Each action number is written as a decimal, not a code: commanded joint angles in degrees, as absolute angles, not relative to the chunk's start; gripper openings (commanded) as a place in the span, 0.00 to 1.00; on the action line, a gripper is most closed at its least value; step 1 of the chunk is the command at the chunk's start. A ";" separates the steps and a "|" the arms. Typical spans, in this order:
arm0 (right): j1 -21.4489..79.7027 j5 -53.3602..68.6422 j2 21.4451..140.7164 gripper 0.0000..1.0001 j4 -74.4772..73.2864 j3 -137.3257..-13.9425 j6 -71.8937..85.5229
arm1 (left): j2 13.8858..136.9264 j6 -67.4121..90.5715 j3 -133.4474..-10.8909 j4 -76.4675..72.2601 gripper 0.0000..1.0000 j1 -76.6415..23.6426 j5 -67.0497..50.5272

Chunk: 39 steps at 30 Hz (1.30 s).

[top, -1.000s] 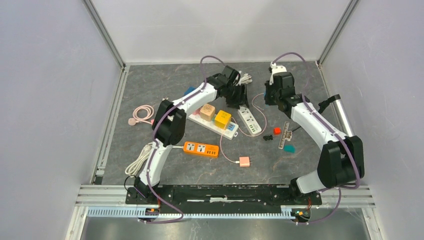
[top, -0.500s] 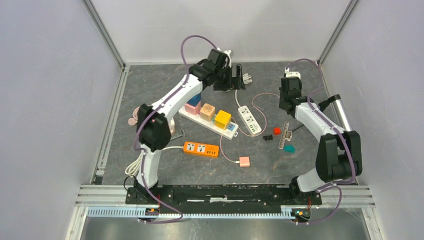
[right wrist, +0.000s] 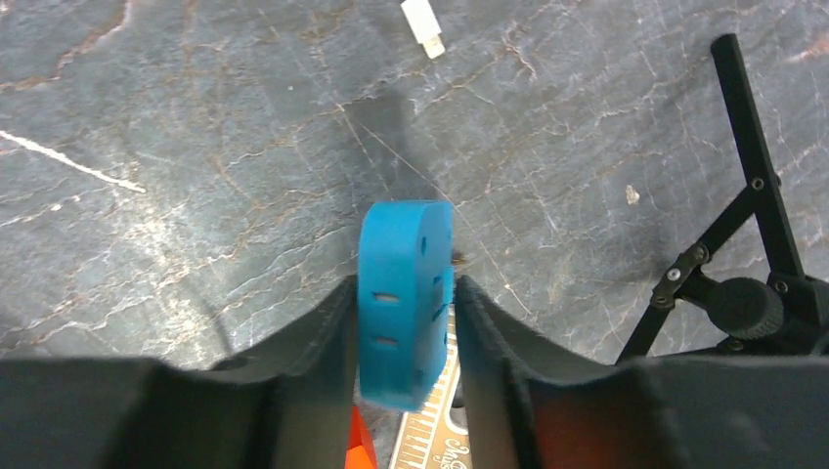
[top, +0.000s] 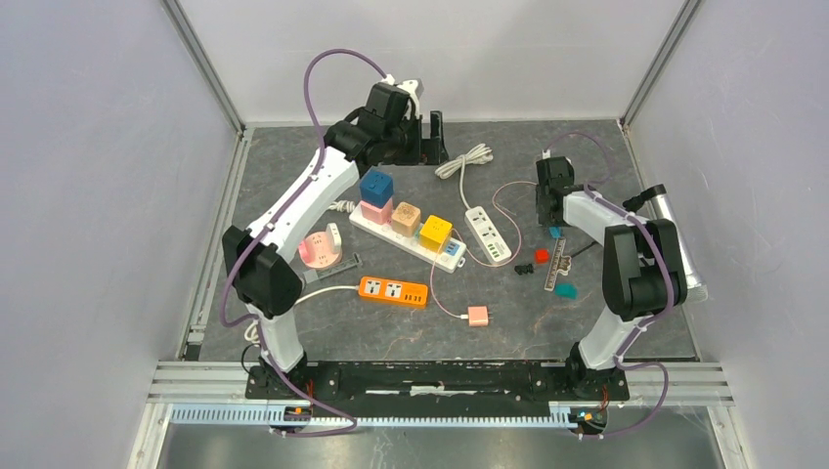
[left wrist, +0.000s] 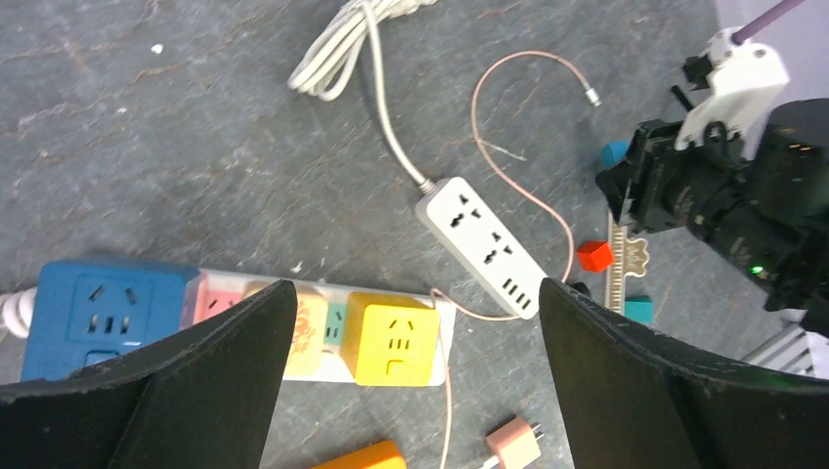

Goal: Pull the plug off the socket

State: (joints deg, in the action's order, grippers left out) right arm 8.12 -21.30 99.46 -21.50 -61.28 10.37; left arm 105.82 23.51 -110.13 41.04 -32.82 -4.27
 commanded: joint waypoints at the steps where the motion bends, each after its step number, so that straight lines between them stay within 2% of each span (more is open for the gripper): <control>1: 8.06 -16.64 98.96 0.53 -19.92 -64.24 10.63 | 101.68 20.09 -108.40 42.28 1.00 -32.19 -1.83; 4: 8.03 -14.62 97.31 0.68 -19.17 -64.00 10.44 | 100.49 20.03 -107.68 42.28 1.00 -31.69 -1.36; 7: 8.09 -10.65 94.96 0.76 -18.40 -63.86 9.79 | 99.30 20.29 -107.10 42.29 1.00 -30.75 -0.54; 13: 8.86 8.90 89.15 0.80 -12.01 -62.40 6.88 | 97.16 20.69 -105.86 42.27 1.00 -29.16 1.53; 18: 14.55 19.96 85.64 0.84 -5.22 -61.44 4.75 | 94.94 21.96 -103.05 42.15 1.00 -28.66 3.13; 24: 23.94 20.24 87.94 0.85 -0.73 -63.42 3.94 | 91.12 24.58 -97.48 39.49 1.00 -27.44 5.86; 28: 27.02 15.66 95.12 0.85 -5.29 -71.47 7.77 | 88.74 27.68 -93.52 37.56 1.00 -26.26 7.70; 32: 30.45 13.64 99.81 0.86 -10.03 -75.77 2.16 | 88.21 28.97 -92.60 37.44 1.00 -25.59 7.37; 39: 32.17 23.72 100.52 0.87 -13.77 -73.82 -9.88 | 87.44 30.25 -90.94 37.44 1.00 -25.18 6.60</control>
State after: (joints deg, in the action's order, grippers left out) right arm 31.64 17.10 101.01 -11.18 -73.58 -1.58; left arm 90.37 27.27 -92.01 39.77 -25.45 5.93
